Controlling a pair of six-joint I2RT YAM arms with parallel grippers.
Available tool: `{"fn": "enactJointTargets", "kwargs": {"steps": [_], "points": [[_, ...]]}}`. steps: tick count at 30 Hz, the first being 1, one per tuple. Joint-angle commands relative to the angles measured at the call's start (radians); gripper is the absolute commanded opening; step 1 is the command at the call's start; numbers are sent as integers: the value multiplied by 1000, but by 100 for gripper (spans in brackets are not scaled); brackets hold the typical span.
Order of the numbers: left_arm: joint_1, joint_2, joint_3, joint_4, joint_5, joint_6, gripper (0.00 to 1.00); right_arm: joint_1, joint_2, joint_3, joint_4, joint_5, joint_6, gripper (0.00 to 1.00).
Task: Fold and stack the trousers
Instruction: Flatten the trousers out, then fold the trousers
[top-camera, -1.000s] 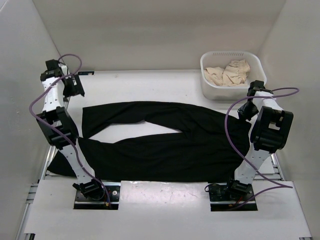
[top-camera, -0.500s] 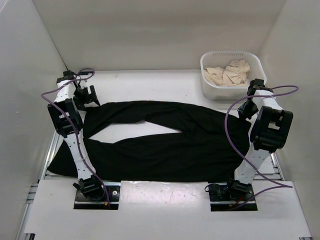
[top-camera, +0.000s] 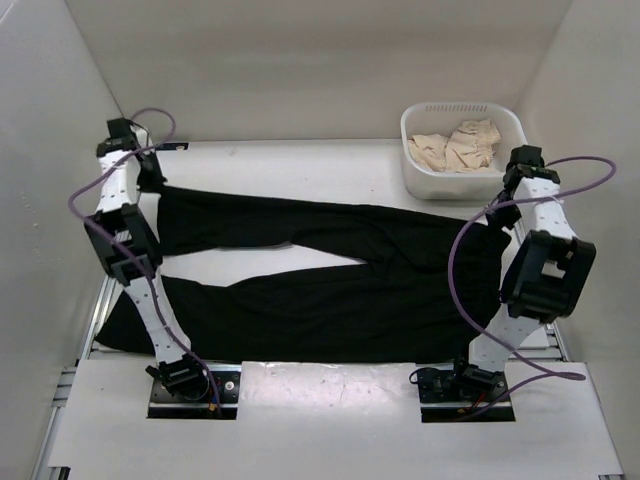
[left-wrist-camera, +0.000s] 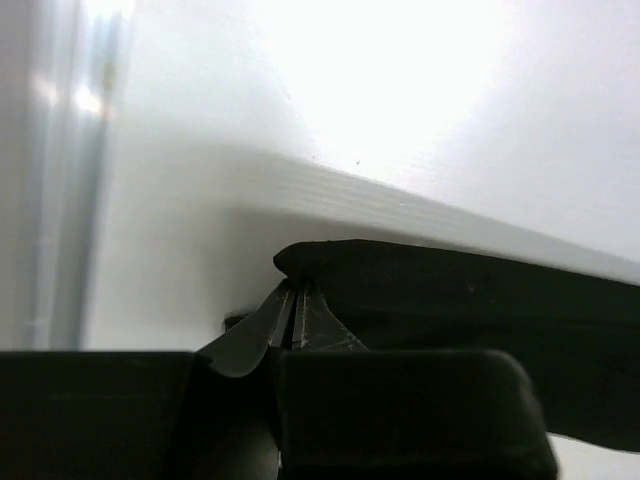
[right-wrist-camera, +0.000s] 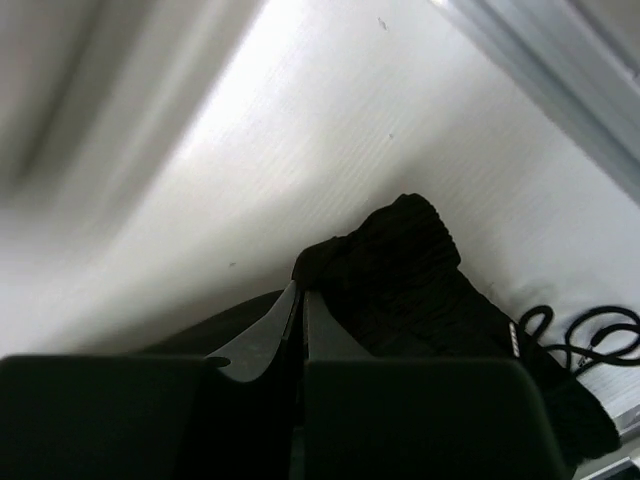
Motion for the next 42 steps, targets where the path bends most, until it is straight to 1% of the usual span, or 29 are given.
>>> {"fn": "enactJointTargets", "kwargs": {"steps": [1, 2, 3, 5, 6, 7, 8, 9, 11, 12, 13, 15, 16, 17, 18, 19, 21, 23, 24, 26, 27, 31, 36, 38, 42], "points": [[-8, -353, -76, 145, -84, 7, 14, 2, -139, -34, 9, 48, -26, 0], [-8, -379, -110, 146, -84, 7, 14, 2, -152, -56, 26, 33, -26, 0], [-8, -402, -195, 146, -84, 7, 14, 2, -177, -76, 37, 5, -26, 0], [-8, -459, -294, 146, -105, 7, 14, 2, -192, -122, 47, 5, -26, 0], [-8, -471, -381, 146, -116, 7, 15, 2, -205, -134, 47, 5, -26, 0], [6, -481, -420, 146, -116, 7, 17, 2, -205, -147, 47, 5, -26, 0], [27, -490, -456, 146, -116, 7, 21, 2, -220, -157, 47, 5, -26, 0], [37, -504, -525, 146, -98, 7, 26, 2, -237, -183, 47, 5, -26, 0], [58, -515, -597, 146, -97, 7, 33, 2, -251, -206, 57, -10, -35, 0], [67, -524, -668, 146, -97, 7, 36, 2, -263, -225, 57, -21, -35, 0], [77, -524, -702, 146, -97, 7, 40, 2, -275, -236, 57, -21, -35, 0], [110, -534, -759, 146, -97, 7, 50, 2, -289, -259, 66, -21, -35, 0], [126, -534, -789, 132, -88, 7, 57, 2, -300, -278, 66, -21, -35, 0], [141, -534, -790, 123, -76, 7, 68, 2, -300, -279, 66, -21, -35, 0], [173, -534, -776, 113, -53, 7, 72, 2, -309, -291, 66, -21, -35, 0], [185, -534, -756, 88, -38, 7, 74, 2, -309, -291, 66, -21, -35, 0], [207, -534, -713, 64, -7, 7, 75, 2, -309, -291, 66, -21, -45, 0], [207, -534, -662, 54, 21, 7, 75, 2, -309, -291, 75, -21, -45, 0], [207, -525, -649, 54, 31, 7, 77, 2, -309, -300, 75, -21, -45, 0], [195, -492, -606, 54, 53, 7, 77, 2, -309, -300, 75, -12, -45, 0], [195, -447, -586, 54, 65, 7, 79, 2, -309, -300, 75, -12, -45, 0], [124, -323, -489, 54, 55, 7, 81, 2, -289, -276, 75, -12, -45, 0], [112, -167, -402, 44, 35, 7, 86, 2, -271, -251, 66, -1, -45, 0], [112, -127, -366, 21, 35, 7, 86, 2, -271, -251, 66, 8, -54, 0], [112, -76, -377, -14, 45, 7, 85, 2, -271, -242, 66, 20, -63, 0]]}}
